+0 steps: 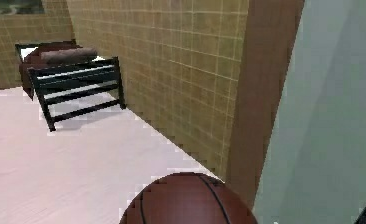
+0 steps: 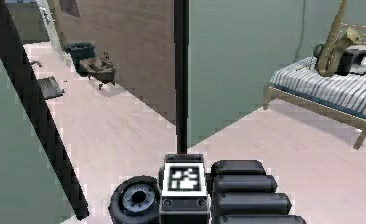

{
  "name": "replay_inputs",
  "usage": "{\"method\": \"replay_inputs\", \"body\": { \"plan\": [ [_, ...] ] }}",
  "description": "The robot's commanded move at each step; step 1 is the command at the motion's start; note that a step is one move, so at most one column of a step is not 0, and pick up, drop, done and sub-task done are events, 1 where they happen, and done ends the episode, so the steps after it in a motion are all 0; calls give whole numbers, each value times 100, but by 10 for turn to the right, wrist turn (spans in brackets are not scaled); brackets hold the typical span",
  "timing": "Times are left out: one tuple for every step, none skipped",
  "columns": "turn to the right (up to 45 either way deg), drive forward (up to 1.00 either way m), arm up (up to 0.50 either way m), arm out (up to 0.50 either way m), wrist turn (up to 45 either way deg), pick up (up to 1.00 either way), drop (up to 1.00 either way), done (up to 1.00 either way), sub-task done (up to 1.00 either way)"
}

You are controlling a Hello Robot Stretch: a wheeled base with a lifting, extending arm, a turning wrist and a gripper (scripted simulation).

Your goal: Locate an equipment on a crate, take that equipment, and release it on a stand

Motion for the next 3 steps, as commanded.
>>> {"method": "replay_inputs", "body": {
  "plan": [
    [-270,0,0,0,0,0,0,0,0],
    [0,10,0,0,0,0,0,0,0],
    [-120,0,0,0,0,0,0,0,0]
  ]
}}
